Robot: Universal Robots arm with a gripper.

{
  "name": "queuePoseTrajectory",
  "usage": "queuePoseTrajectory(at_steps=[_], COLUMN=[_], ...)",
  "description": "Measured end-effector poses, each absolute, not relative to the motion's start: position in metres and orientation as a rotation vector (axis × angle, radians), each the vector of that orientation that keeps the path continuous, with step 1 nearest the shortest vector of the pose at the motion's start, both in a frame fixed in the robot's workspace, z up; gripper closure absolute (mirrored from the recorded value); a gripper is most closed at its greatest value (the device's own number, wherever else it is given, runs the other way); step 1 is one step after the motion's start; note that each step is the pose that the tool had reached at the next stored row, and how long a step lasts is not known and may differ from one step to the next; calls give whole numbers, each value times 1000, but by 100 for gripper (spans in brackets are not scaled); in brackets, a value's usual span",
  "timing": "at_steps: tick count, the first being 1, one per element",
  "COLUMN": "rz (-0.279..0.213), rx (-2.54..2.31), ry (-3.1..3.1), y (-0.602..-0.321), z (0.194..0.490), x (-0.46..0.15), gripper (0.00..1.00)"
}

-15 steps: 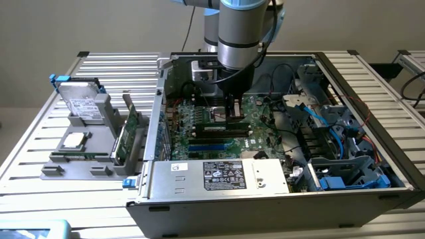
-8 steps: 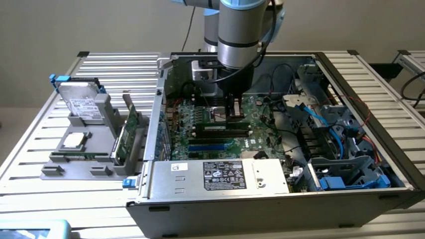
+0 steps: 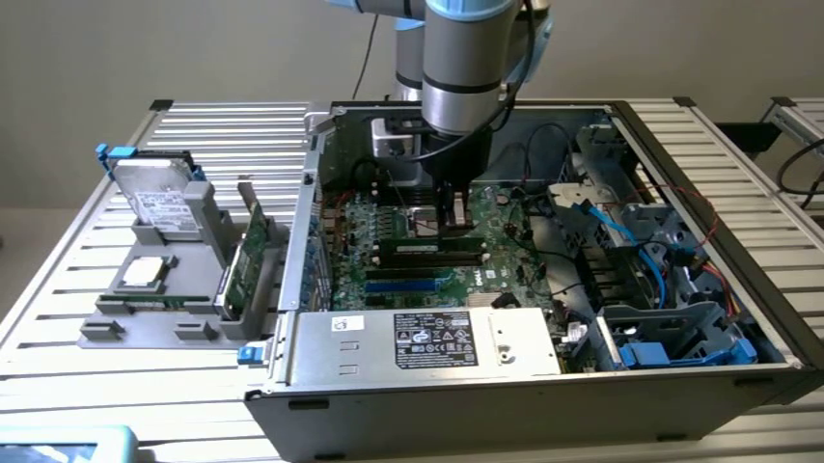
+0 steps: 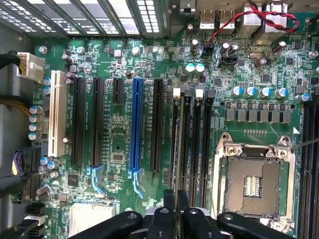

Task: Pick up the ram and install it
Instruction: 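Insert the ram into the slot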

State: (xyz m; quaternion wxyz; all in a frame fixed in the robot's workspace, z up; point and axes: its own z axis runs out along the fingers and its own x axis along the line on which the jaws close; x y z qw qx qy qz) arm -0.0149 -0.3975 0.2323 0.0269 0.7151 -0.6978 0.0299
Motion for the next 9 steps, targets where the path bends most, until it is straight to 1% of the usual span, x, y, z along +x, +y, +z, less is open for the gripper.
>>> queuePoseTrajectory(at_steps=[9], rz=[100], rx=[2205], ry=[-2152], y=[-397], z=[231], x=[-15], gripper=[86])
